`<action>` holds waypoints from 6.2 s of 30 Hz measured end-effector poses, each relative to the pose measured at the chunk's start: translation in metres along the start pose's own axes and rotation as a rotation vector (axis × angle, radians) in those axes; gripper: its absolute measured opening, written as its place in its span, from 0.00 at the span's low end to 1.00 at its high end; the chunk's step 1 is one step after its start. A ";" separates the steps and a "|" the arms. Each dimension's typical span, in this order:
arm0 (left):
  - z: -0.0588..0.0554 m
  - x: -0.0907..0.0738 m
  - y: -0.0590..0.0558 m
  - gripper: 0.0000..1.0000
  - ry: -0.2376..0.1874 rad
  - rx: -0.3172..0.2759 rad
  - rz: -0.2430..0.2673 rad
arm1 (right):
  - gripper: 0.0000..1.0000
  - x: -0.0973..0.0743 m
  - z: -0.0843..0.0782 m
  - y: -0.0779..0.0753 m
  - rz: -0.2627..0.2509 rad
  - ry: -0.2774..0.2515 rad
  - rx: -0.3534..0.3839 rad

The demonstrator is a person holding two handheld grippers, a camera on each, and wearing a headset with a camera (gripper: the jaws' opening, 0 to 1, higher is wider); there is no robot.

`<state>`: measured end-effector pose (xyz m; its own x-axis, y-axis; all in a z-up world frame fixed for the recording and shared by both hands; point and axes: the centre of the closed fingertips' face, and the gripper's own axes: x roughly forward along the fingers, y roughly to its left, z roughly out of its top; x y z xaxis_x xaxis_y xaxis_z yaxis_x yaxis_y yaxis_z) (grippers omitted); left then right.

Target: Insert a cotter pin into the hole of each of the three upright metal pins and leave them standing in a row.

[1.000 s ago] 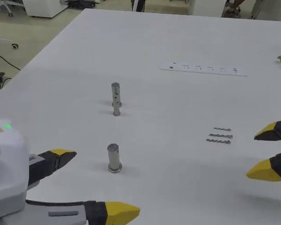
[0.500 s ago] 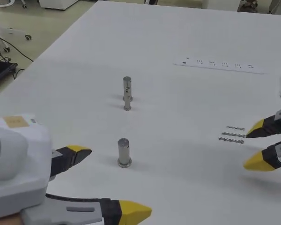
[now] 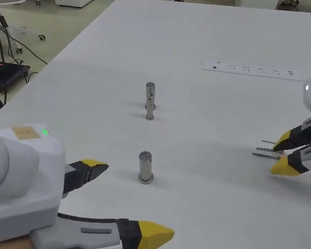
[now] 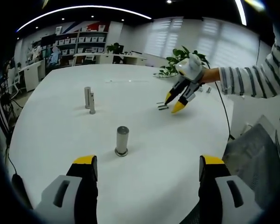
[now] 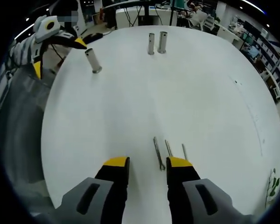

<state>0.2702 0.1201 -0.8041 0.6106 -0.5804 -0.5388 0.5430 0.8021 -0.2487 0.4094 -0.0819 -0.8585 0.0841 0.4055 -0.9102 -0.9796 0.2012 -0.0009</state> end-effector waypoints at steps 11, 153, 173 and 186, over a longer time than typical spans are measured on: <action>0.002 0.000 -0.001 0.89 0.008 0.004 0.004 | 0.30 0.008 -0.004 -0.006 0.019 0.030 -0.011; 0.076 0.051 -0.080 0.04 -0.103 -0.326 -0.343 | 0.02 -0.064 0.110 0.127 -0.416 -0.398 -0.466; 0.074 0.050 -0.077 0.02 -0.113 -0.396 -0.346 | 0.02 -0.064 0.110 0.129 -0.425 -0.401 -0.471; 0.068 0.049 -0.078 0.01 -0.079 -0.428 -0.343 | 0.02 -0.061 0.111 0.133 -0.405 -0.393 -0.487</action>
<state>0.2972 0.0198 -0.7559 0.4902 -0.8139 -0.3118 0.4452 0.5413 -0.7133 0.2939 0.0191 -0.7577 0.4257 0.6907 -0.5846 -0.8203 0.0218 -0.5715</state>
